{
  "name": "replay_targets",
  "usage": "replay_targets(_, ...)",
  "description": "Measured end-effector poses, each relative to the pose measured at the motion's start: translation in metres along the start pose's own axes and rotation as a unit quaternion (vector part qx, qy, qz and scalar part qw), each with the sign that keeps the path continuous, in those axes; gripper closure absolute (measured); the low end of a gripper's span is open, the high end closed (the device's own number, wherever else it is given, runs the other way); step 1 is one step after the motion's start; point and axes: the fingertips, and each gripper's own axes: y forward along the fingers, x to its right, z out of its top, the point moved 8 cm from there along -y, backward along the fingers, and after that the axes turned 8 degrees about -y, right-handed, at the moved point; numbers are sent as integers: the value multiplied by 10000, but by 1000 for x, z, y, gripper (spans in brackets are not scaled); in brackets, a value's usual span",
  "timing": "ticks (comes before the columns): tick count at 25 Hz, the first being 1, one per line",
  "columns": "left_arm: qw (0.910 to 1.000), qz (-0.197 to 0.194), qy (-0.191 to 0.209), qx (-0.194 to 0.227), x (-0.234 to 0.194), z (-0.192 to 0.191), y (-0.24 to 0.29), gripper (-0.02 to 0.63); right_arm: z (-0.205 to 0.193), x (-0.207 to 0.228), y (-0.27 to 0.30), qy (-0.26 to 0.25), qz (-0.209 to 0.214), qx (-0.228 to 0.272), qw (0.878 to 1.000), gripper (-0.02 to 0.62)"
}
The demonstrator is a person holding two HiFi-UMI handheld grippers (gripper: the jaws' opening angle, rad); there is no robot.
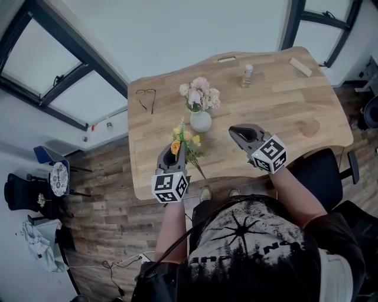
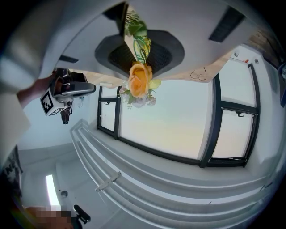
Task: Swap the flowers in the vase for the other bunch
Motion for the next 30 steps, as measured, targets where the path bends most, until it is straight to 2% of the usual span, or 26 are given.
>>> replay_targets(13,9999,136,-14,-8,12,-11,-6,534,-6,5,-12,-95,-64,-53,9999,578)
replay_targets(30,10000,45,-12,-9,20,-14,0,534,-11,7,-12,-151,-107,-122,9998,578)
